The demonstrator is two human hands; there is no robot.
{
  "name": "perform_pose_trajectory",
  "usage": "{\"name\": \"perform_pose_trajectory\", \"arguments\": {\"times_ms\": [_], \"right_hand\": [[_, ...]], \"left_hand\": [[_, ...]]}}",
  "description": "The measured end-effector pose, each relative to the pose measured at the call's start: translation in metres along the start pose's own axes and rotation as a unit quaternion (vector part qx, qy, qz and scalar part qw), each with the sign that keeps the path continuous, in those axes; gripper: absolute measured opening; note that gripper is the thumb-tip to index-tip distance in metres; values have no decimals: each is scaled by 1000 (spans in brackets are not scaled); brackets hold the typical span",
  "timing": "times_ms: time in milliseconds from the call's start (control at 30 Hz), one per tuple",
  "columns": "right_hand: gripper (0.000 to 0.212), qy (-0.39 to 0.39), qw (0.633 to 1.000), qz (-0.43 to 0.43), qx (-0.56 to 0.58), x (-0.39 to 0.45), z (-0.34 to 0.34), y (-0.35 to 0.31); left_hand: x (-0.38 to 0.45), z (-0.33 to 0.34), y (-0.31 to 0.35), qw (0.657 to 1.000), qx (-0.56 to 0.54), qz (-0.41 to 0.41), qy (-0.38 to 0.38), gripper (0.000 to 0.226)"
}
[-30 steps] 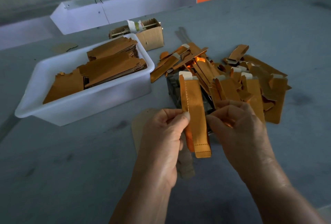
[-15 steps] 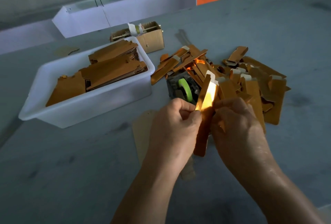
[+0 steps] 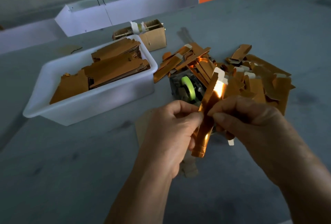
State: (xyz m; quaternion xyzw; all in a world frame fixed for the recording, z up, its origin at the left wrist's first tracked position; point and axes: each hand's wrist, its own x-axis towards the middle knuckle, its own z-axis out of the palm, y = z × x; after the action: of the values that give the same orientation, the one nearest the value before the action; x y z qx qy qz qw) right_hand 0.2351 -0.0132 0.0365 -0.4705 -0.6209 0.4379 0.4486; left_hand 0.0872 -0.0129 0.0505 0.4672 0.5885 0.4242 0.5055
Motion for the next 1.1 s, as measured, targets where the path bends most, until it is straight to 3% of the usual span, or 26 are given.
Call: {"name": "perform_pose_trajectory", "arguments": {"times_ms": [167, 400, 600, 767, 1000, 1100], "right_hand": [[28, -7, 1000, -10, -28, 0, 2, 3], [72, 2, 995, 8, -104, 2, 5, 7], [68, 15, 988, 28, -149, 2, 10, 4], [66, 32, 985, 30, -169, 1, 14, 3], [59, 69, 970, 26, -232, -1, 22, -7], [54, 93, 961, 35, -257, -2, 27, -13]], "left_hand": [[-2, 0, 0, 997, -65, -49, -10, 7], [-7, 0, -4, 997, -63, -41, -20, 9], [-9, -2, -6, 997, -56, -28, -35, 14], [-9, -4, -7, 997, -51, -33, -52, 5], [-13, 4, -15, 999, 2, 22, 36, 16], [-18, 15, -17, 987, 68, 95, 108, 16]]}}
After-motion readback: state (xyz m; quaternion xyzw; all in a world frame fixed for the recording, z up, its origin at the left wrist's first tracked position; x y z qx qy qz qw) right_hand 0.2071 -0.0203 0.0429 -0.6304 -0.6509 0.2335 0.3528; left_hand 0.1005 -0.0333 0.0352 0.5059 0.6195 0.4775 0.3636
